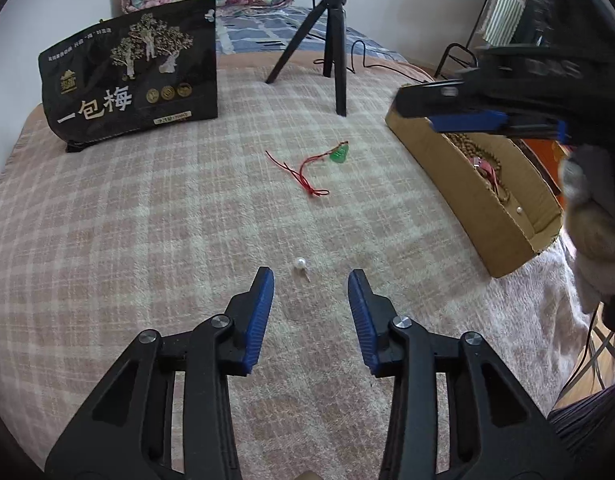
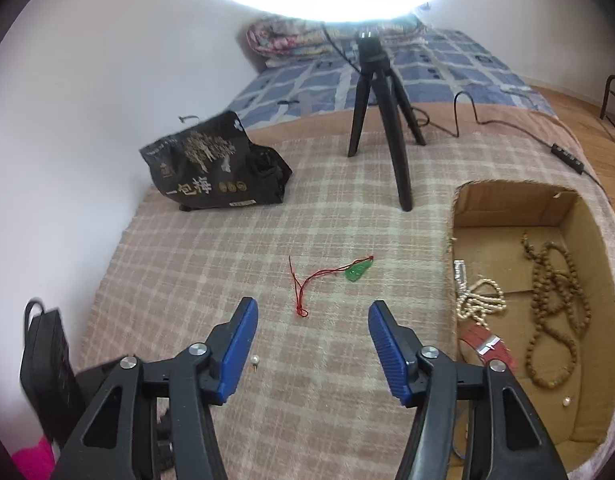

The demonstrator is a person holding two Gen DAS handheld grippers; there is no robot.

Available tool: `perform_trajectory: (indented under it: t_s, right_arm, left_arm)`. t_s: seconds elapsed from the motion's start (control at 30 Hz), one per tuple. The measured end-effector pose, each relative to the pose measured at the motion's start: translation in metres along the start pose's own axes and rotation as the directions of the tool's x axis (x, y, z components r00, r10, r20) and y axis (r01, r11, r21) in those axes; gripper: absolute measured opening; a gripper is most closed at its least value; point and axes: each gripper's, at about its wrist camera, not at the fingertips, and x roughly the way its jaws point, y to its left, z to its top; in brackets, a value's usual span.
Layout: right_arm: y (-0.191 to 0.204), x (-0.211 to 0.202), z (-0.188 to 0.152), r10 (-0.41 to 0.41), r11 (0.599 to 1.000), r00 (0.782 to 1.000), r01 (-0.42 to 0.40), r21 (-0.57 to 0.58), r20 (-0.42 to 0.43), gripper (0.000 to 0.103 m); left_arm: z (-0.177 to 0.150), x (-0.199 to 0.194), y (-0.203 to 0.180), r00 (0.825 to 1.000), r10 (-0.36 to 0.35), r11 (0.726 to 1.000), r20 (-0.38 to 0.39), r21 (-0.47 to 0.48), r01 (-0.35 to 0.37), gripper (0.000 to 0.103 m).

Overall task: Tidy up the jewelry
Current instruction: 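Move the open left tool back toward the loose pearl on the bed, then grasp the loose pearl with the left tool while the right tool grasps the jade pendant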

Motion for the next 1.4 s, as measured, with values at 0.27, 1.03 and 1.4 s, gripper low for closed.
perform_trajectory:
  t_s: [0.27,1.03,1.4]
  right_arm:
    - [-0.007,0.052,0.012,-0.042,0.998,0.995,0.046,0.046,-0.09,0.043]
    - [-0.011,0.116,0.035,-0.179,0.981,0.969,0.189,0.046,-0.168,0.034]
    - [-0.014,0.131,0.038,-0.209,0.975,0.961,0.22,0.042,-0.179,0.026]
  left_arm:
    - [0.002,0.017,0.003,0.998,-0.057,0.998,-0.008,-0.025,0.057,0.029]
    - [0.002,0.043,0.01,0.997,-0.074,0.997,-0.023,-0.02,0.074,0.029]
    - [0.0,0.052,0.014,0.997,-0.064,0.998,-0.034,-0.025,0.063,0.017]
